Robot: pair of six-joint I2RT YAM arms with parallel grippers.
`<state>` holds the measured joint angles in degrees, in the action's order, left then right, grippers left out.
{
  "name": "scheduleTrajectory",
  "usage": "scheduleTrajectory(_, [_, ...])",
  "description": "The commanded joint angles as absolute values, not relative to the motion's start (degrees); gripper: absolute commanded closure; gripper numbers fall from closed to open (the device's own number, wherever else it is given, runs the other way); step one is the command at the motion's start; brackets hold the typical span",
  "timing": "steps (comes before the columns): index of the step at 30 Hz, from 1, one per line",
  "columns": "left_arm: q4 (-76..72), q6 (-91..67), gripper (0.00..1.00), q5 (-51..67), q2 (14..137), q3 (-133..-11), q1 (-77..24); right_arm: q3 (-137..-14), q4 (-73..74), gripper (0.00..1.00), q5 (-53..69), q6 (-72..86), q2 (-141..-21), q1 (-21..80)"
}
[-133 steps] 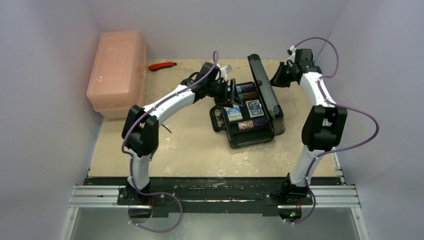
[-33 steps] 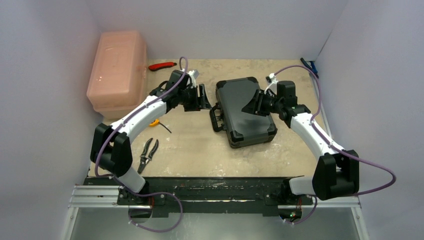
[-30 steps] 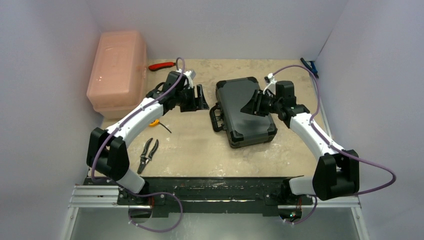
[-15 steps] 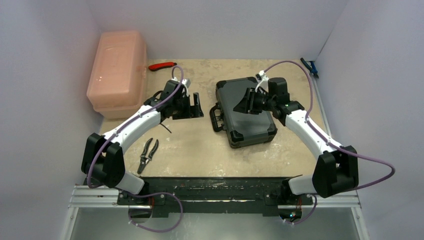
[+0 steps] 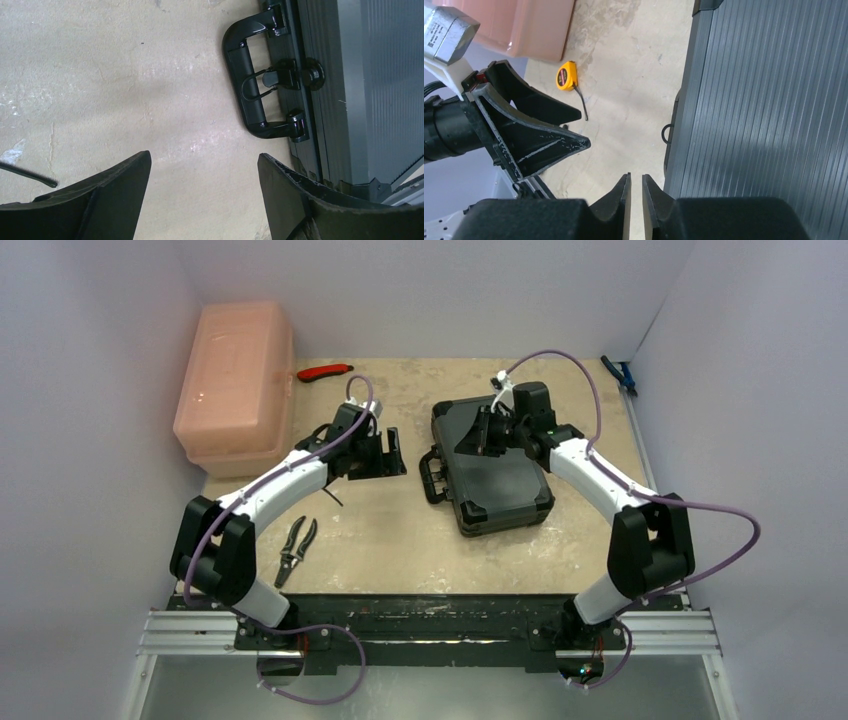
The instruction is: Pack up texas hold em set
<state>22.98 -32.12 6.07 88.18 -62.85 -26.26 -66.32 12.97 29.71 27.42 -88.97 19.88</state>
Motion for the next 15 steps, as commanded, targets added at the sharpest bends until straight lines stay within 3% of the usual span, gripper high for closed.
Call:
scheduleTrajectory(1, [19.4,-32.7,0.23,5.3,89.5,-62.0,-25.9,-69.7,10.6,0.87,29.7,27.6,-90.9,20.2])
scheduleTrajectory(9, [18.6,-32.8,0.24,5.6,91.7,-62.3,-25.9,-70.4,10.0,1.00,30.1,27.2,-94.6,20.5])
scheduleTrajectory(15, [18.5,-33.3,0.26,5.9,93.8,-63.1,-25.9,-67.1,9.5,1.00,29.8,25.7,-96.8,20.5])
